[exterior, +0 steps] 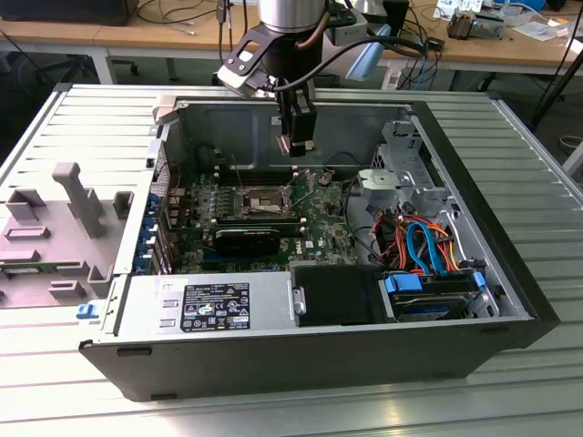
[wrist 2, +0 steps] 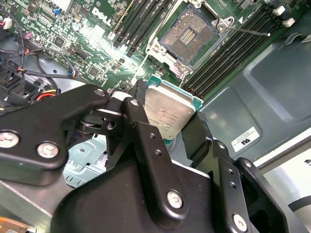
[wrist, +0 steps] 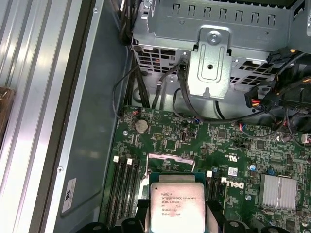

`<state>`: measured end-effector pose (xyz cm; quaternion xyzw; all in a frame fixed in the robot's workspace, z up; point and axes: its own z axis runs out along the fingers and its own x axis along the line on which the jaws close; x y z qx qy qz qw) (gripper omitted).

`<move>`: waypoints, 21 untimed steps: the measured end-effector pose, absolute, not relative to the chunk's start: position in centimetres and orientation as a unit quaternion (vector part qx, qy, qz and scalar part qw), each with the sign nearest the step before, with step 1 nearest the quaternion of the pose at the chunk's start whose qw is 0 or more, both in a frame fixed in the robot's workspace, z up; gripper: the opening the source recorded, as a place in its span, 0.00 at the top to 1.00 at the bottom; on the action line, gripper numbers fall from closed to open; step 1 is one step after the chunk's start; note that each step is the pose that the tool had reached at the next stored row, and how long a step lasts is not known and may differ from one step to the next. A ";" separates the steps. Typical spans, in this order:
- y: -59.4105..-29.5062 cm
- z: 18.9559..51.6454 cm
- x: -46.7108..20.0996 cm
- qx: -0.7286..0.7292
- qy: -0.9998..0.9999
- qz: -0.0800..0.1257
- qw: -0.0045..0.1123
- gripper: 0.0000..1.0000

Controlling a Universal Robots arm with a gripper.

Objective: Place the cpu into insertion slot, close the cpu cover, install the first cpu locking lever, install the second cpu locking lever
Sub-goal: 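Place the cpu into insertion slot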

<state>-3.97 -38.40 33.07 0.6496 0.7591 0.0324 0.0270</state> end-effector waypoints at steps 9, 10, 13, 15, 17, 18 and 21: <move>-38.4 33.1 -4.0 0.652 0.757 0.032 0.027 0.46; -38.4 33.1 -4.0 0.652 0.757 0.032 0.027 0.46; -38.4 33.1 -4.0 0.653 0.756 0.032 0.027 0.46; -38.4 33.1 -4.0 0.654 0.756 0.032 0.027 0.46; -38.4 33.0 -4.0 0.654 0.755 0.032 0.027 0.46; -38.4 33.0 -4.0 0.655 0.755 0.032 0.027 0.46; -38.4 33.0 -4.0 0.656 0.754 0.032 0.027 0.46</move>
